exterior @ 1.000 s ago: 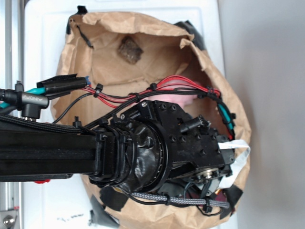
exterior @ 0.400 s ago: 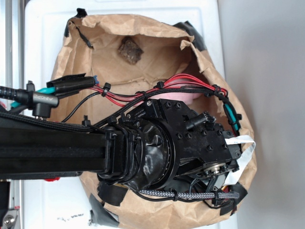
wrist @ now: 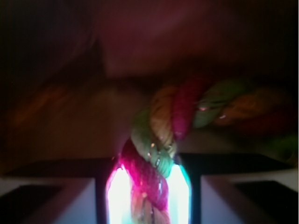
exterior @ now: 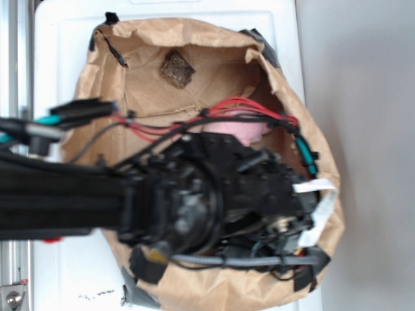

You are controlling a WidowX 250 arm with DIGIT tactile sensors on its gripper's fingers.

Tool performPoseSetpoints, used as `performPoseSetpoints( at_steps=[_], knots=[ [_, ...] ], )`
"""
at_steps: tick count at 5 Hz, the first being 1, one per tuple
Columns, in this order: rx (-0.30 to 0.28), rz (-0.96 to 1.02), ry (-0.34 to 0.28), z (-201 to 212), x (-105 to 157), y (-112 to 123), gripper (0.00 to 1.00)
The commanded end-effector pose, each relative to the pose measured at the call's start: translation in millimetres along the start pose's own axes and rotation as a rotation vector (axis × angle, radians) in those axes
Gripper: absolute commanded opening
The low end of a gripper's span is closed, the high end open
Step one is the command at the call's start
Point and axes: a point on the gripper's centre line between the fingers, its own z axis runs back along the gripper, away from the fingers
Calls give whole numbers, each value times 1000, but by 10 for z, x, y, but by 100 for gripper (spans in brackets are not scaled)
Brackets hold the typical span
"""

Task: Grab the multicolored rope.

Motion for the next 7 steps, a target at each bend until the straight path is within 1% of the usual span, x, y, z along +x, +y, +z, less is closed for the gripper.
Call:
performPoseSetpoints(
  at_steps=[1, 2, 3, 4, 5, 6, 7],
  knots=[
    [82, 256, -96, 674, -161, 19, 0],
    [134, 437, -95, 976, -195, 25, 0],
    [255, 585, -37, 1203, -209, 89, 0],
    [312, 697, 25, 1387, -193, 49, 0],
    [352, 767, 47, 1573, -149, 21, 0],
    [385, 804, 53, 1672, -132, 36, 0],
    [379, 804, 33, 1694, -146, 42, 0]
  ],
)
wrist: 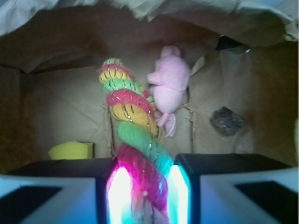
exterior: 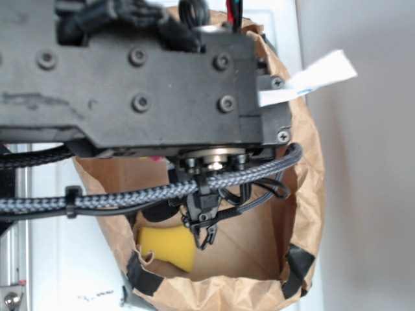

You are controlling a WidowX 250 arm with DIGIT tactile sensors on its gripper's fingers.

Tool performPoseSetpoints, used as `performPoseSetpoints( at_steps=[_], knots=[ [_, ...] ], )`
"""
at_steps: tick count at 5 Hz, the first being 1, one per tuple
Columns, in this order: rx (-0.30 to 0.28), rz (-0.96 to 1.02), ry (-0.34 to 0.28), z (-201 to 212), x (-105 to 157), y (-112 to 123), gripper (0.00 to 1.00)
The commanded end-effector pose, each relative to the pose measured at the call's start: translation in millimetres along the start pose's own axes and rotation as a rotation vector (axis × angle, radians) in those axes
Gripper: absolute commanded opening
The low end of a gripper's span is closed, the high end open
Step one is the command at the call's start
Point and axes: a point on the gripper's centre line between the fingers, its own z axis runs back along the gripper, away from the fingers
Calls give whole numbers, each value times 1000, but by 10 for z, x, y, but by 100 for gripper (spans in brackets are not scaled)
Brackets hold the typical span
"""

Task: Grab the multicolored rope.

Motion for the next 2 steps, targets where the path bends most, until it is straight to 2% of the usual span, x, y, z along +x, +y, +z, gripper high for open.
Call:
performPoseSetpoints(
  at_steps=[1, 2],
  knots=[
    [-17, -22, -127, 265, 84, -155, 0],
    [-25, -35, -132, 233, 107, -174, 0]
  ],
)
